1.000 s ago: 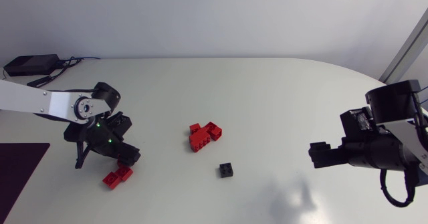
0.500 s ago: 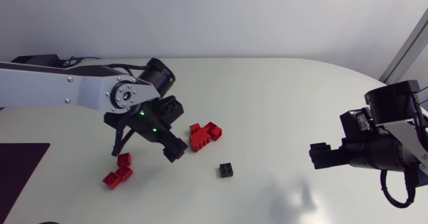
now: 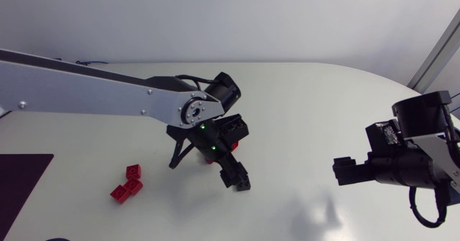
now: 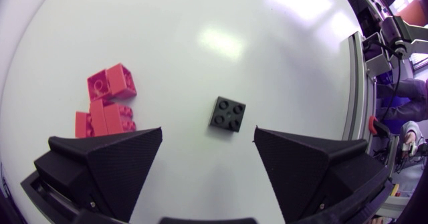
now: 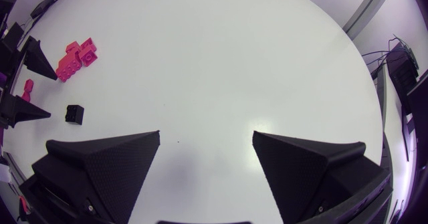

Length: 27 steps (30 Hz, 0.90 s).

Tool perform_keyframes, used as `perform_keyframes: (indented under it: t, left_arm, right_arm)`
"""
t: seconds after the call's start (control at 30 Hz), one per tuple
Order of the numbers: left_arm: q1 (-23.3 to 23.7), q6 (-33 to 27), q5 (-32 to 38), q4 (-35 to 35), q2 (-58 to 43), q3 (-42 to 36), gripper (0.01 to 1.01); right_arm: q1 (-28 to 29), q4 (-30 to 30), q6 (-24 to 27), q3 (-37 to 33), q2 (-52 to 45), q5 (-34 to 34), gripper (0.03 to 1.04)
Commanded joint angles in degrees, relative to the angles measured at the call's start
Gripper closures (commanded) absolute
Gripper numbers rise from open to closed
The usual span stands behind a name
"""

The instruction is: Sort duplo bricks by size, large to the right and small to the left

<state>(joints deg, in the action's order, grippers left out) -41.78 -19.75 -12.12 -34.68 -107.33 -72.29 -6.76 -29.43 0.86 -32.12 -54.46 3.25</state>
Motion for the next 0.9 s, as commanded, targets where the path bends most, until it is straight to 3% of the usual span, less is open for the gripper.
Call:
perform_keyframes:
  t: [0.0,0.13,0.4,0.6,0.87]
  left_arm:
    - [-1.6,-1.6,-1.0,0.2,-3.9,-3.7,0.072]
    - [-3.6,-1.9,-1.0,0.1,-8.6,-7.2,0.072]
    - [-5.3,-2.7,-1.0,-0.4,-10.4,-6.8,0.075]
    - [-4.6,-2.8,-0.9,-0.6,-10.7,-7.2,0.338]
    - [-3.4,-2.8,-0.7,-2.2,-12.1,-8.3,0.338]
  right_arm:
    - [0.1,-0.5,-0.3,1.6,0.3,0.4,0.07]
    - [0.0,-0.4,-0.3,1.7,0.3,0.4,0.07]
    - [-0.3,0.1,-0.3,2.1,0.3,0.4,0.07]
    - [-0.2,-0.6,-0.3,2.1,1.0,0.4,0.07]
    - [-0.3,-1.4,-0.3,2.5,2.4,0.4,0.07]
